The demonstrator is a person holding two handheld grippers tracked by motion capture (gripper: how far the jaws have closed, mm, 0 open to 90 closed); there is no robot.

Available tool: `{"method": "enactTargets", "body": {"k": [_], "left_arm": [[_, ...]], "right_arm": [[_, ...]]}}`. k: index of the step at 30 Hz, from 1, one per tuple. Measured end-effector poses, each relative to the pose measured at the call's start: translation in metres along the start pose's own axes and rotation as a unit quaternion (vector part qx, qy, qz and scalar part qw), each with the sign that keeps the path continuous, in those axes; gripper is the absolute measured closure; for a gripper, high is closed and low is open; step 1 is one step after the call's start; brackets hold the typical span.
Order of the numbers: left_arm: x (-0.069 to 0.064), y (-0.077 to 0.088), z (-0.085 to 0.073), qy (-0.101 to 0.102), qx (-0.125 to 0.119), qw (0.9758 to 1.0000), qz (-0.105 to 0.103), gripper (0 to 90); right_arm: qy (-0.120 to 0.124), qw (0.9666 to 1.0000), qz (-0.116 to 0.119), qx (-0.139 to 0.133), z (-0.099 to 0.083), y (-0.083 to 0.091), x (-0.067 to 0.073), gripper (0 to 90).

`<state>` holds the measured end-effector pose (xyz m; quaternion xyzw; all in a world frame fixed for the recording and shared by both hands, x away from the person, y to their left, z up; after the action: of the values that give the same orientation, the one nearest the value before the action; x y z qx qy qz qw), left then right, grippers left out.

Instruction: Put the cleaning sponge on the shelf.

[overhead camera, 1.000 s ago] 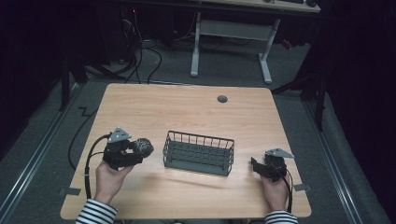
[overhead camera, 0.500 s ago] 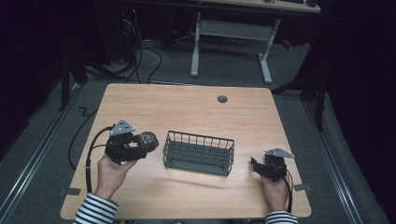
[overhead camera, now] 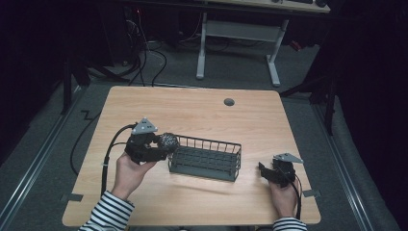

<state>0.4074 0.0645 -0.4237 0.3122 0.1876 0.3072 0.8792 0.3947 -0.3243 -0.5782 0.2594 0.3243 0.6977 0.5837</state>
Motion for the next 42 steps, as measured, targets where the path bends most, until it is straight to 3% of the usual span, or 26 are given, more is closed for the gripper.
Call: {"method": "enactTargets", "body": {"k": [7,15,22,28,32,42], "left_arm": [[-0.012,-0.015,0.007,-0.015,0.012,0.9998,-0.011,44.6],[-0.022,-0.035,0.014,-0.017,0.018,0.9992,-0.031,44.3],[-0.025,-0.049,0.015,-0.018,0.032,0.9989,-0.03,43.9],[-0.024,-0.067,0.01,-0.027,0.056,0.998,-0.014,43.6],[-0.023,-0.076,0.007,-0.022,0.065,0.9976,-0.011,43.1],[-0.021,-0.084,0.004,-0.021,0.076,0.9969,-0.004,42.1]], "right_arm": [[0.0,1.0,0.0,0.0,0.0,0.0,0.0,36.2],[0.0,1.0,0.0,0.001,0.0,0.0,0.0,36.2],[0.0,1.0,0.0,0.001,0.0,0.0,0.0,36.2],[0.0,1.0,0.0,0.001,0.0,0.0,0.0,36.2],[0.0,1.0,0.0,0.0,0.0,0.0,0.0,36.2],[0.0,1.0,0.0,0.0,0.0,0.0,0.0,36.2]]}}
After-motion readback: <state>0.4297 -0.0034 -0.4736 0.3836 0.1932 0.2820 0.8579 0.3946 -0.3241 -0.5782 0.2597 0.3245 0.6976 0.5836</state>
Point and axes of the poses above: each handheld gripper's, and its own axes: y roughly backward along the jaws, z roughly out of its top, x roughly to its left, the point moved 7 cm from there along -y, roughly forward along the jaws, and after that the axes turned 6 degrees about x, right-handed, at the moved point
